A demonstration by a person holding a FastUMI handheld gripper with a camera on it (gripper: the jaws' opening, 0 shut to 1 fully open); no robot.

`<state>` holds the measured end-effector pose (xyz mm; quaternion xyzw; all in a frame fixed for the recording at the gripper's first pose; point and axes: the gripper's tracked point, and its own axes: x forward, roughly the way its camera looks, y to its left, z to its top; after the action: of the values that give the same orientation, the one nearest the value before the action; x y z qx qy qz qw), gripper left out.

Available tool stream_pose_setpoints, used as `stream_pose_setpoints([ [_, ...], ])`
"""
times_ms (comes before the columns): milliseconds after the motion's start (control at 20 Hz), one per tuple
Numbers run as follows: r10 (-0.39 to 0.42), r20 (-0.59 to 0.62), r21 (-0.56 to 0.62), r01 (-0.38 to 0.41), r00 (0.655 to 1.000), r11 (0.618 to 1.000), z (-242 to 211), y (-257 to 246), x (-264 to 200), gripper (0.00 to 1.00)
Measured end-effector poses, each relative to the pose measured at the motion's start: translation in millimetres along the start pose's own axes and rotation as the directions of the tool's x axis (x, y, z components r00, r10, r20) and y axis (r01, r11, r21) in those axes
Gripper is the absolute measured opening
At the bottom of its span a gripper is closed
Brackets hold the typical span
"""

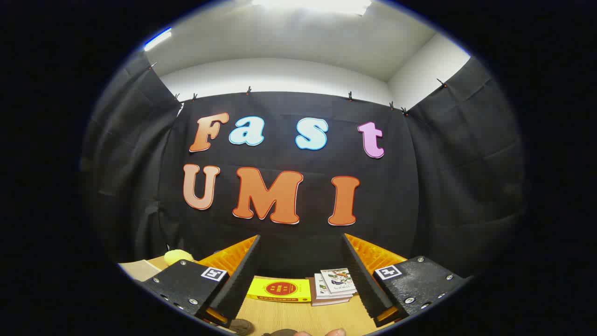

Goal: Open the storage box then place both shoes into the box .Put the left shoe in first, then the right shoe, with the right side of both shoes facing outward in a uniform manner.

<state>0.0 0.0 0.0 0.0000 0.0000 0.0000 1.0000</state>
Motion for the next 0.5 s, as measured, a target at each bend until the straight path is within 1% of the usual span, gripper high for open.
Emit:
stream_pose_setpoints([
  [150,-0.005,0.001,0.020,0.005,1.000,1.000,5.0,4.6,1.7,0.99],
  [500,0.014,-0.039,0.035,-0.012,0.999,0.999,3.8,21.1,2.4,0.99],
])
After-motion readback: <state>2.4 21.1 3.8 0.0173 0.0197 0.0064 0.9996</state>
